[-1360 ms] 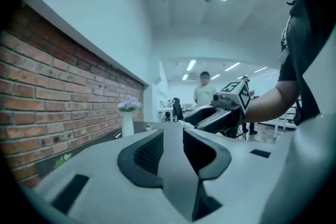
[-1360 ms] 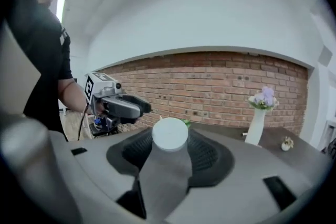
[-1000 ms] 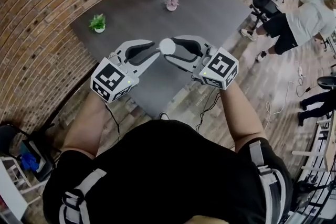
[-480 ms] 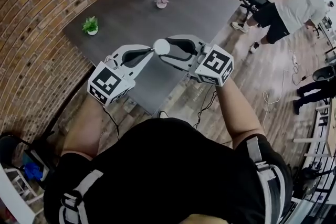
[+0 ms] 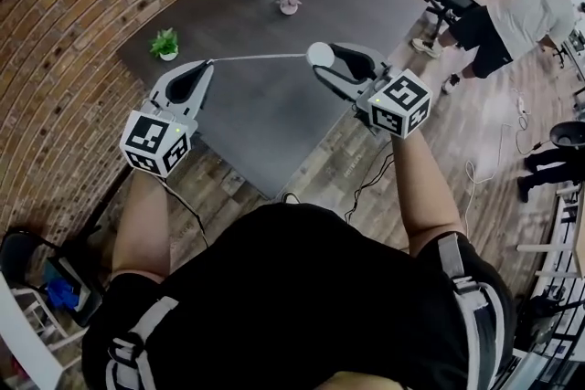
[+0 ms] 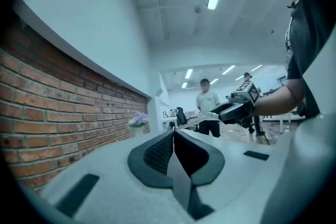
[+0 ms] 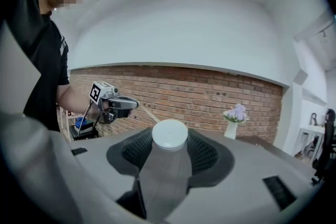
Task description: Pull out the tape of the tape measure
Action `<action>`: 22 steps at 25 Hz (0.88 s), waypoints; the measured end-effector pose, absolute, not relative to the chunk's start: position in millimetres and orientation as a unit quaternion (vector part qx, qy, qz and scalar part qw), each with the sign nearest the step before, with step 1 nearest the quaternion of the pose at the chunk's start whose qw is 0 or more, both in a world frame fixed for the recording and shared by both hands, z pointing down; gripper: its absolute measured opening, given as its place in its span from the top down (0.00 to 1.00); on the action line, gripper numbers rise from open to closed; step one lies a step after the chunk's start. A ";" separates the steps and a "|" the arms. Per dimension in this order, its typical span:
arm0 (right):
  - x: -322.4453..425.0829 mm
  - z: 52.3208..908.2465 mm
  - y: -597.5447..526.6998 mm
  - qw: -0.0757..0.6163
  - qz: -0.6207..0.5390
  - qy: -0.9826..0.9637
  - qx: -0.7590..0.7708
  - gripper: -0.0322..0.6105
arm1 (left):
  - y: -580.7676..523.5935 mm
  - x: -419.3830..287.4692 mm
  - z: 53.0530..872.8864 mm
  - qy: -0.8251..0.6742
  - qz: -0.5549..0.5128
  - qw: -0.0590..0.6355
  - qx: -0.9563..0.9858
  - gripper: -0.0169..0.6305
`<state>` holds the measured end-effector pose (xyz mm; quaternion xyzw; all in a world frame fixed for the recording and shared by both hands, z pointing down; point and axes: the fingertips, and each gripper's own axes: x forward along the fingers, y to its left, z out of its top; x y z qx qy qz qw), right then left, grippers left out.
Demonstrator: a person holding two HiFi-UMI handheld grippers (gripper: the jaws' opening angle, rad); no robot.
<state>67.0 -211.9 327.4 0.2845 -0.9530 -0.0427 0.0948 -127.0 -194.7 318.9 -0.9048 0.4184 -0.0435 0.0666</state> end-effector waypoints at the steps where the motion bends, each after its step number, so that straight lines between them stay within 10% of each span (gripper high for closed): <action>1: 77.7 327.1 -218.0 0.090 -0.037 -0.949 0.300 0.63 | -198.9 -141.6 316.6 0.440 -0.036 0.063 -0.895 0.95; 22: 127.7 344.0 -247.0 0.074 -0.003 -0.926 0.370 0.63 | -219.3 -186.7 333.6 0.534 -0.006 0.014 -0.845 0.95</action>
